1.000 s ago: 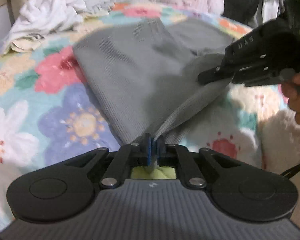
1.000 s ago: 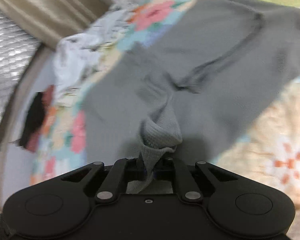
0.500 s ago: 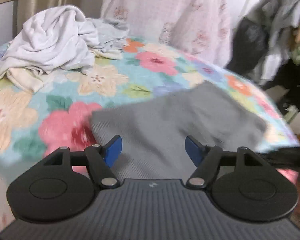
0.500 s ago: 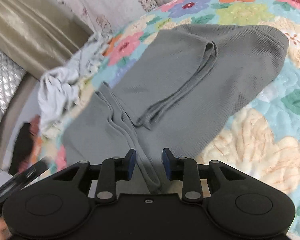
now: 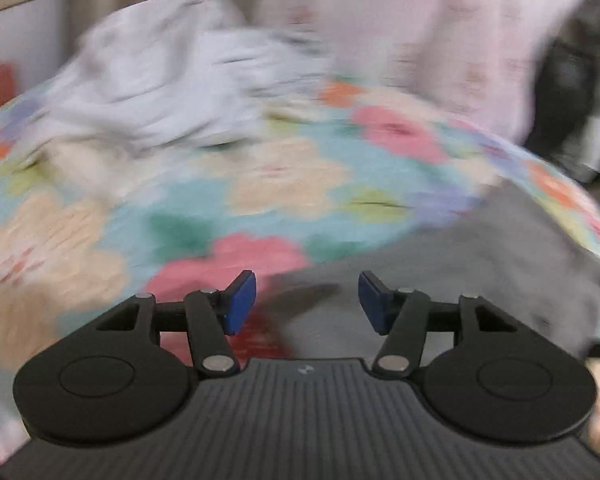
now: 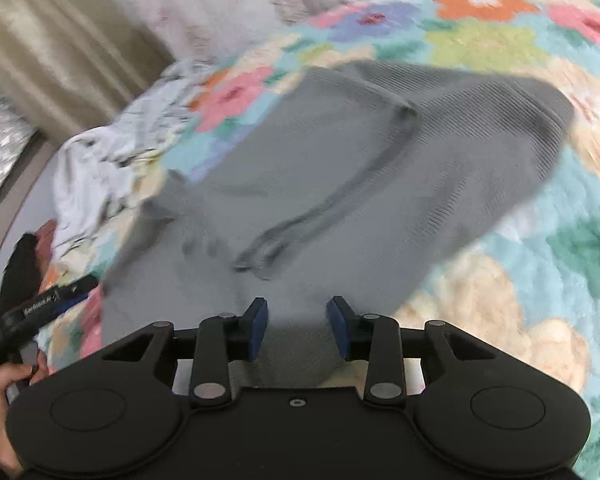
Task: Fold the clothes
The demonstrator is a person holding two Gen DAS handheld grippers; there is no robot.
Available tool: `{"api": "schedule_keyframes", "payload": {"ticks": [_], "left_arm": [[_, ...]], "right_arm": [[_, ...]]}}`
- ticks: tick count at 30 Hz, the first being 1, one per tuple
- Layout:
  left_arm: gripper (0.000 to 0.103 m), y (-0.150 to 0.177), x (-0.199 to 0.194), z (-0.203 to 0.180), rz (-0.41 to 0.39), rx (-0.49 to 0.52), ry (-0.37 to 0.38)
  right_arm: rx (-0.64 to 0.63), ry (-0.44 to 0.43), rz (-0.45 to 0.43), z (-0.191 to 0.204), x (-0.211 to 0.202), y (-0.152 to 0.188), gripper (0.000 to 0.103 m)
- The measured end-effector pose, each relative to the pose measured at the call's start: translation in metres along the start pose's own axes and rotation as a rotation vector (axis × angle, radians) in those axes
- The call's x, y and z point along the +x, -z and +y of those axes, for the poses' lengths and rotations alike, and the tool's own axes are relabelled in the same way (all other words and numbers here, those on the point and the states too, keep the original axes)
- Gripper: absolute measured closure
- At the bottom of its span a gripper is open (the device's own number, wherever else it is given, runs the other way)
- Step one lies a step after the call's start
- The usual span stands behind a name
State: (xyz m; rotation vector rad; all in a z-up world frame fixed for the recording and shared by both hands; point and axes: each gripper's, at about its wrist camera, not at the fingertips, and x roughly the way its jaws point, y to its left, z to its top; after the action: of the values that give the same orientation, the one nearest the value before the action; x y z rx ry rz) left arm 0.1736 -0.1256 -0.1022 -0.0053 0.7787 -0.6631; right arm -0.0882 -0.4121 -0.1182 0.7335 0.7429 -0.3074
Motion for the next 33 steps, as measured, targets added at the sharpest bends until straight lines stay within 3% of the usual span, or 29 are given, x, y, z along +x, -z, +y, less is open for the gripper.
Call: {"api": "schedule_keyframes", "payload": {"ticks": [2,4,6,9,11,14,18,20,25,28,31,33], "left_arm": [[0.047,0.002,0.003,-0.018,0.032,0.059,0.07],[0.045,0.008,0.014,-0.034,0.06,0.112,0.095],[0.045,0.018,0.024,-0.036,0.071,0.127,0.042],[0.041,0.03,0.031,-0.039,0.06,0.149,-0.008],[0.041,0.03,0.022,-0.047,0.062,0.162,0.012],[0.041,0.023,0.012,-0.064,0.064,0.149,0.108],[0.038,0.022,0.004,-0.101,0.089,0.16,0.228],[0.038,0.026,0.006,-0.12,0.136,0.17,0.252],[0.038,0.047,0.028,-0.146,0.268,0.165,0.265],[0.038,0.049,0.032,-0.148,0.246,0.164,0.265],[0.038,0.038,0.03,-0.153,0.188,0.164,0.328],[0.038,0.032,0.029,-0.16,0.171,0.173,0.334]], "right_arm": [[-0.055,-0.054,0.037,0.016,0.005,0.0,0.06],[-0.145,-0.061,0.077,0.038,0.022,0.001,0.053],[-0.247,0.008,0.094,0.054,0.04,0.005,0.052],[-0.265,0.077,0.086,0.05,0.041,0.007,0.052],[-0.184,0.051,0.057,0.033,0.025,-0.001,0.052],[-0.077,0.038,0.015,0.002,-0.001,-0.013,0.047],[-0.012,0.088,-0.006,-0.051,-0.022,-0.025,0.043],[0.034,0.111,-0.012,-0.078,-0.025,-0.028,0.043],[0.193,0.046,-0.054,-0.132,-0.014,-0.038,0.04],[0.289,-0.044,-0.122,-0.149,0.002,-0.05,0.028],[0.284,-0.059,-0.181,-0.148,0.019,-0.067,0.025],[0.243,-0.046,-0.218,-0.142,0.029,-0.077,0.04]]}}
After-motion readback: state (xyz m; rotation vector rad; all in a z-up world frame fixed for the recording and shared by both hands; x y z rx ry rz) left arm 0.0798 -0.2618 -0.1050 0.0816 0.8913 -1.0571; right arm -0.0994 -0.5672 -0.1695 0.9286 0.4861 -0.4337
